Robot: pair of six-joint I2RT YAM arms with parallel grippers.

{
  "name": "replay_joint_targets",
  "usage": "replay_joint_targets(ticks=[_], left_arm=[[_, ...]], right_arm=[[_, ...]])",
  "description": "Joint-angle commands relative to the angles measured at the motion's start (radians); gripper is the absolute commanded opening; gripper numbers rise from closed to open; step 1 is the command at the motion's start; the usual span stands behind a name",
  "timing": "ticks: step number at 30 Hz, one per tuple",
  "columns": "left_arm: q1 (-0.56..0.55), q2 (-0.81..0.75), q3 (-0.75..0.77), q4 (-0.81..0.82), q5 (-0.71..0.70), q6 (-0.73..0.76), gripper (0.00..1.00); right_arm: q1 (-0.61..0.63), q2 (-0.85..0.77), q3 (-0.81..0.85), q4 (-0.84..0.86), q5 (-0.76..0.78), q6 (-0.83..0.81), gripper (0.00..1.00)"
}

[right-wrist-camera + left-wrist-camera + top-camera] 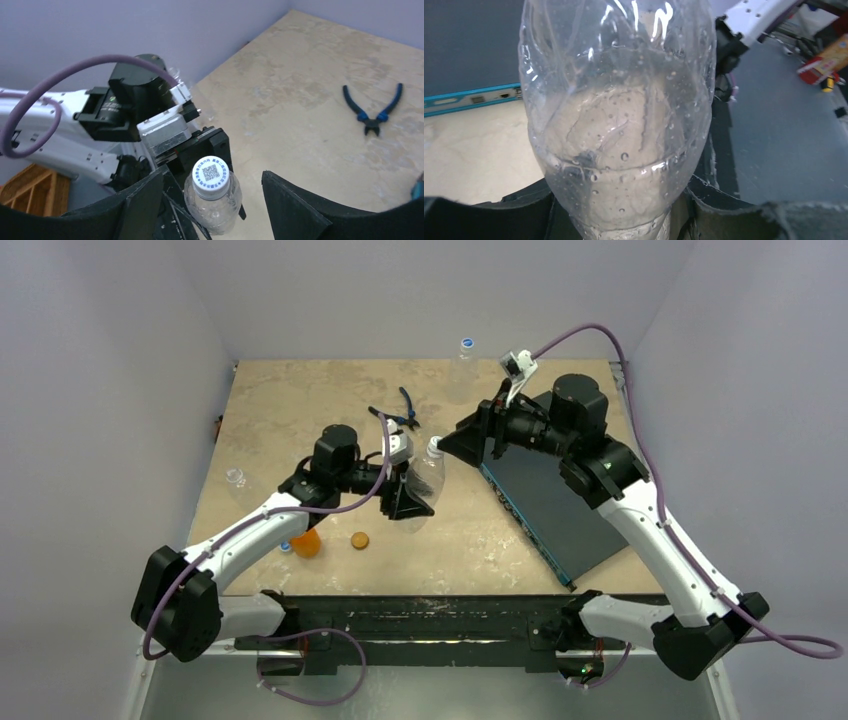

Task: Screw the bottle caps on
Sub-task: Screw the bottle cap onto the plastic bottle.

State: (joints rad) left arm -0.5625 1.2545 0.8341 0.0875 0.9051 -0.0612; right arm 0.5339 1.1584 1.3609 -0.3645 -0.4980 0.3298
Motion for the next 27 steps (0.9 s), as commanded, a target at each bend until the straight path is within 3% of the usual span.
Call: replay_joint_targets(ticks=[1, 9, 27], left_arm=[[0.008, -0.019, 0.043, 0.033, 0.243, -0.024, 0.0], [0.007, -0.005, 0.046, 0.046, 0.299, -0.044, 0.0], [0.007, 0.015, 0.046, 0.073, 0.291, -0.051, 0.0]], right_arm=[[0.0, -0.002, -0.044, 0.14, -0.243, -0.054, 0.75], [0.002, 0.002, -0.095, 0.298, -0.388, 0.002, 0.68], [0.021, 0.03, -0.129, 0.341, -0.396, 0.038, 0.51]])
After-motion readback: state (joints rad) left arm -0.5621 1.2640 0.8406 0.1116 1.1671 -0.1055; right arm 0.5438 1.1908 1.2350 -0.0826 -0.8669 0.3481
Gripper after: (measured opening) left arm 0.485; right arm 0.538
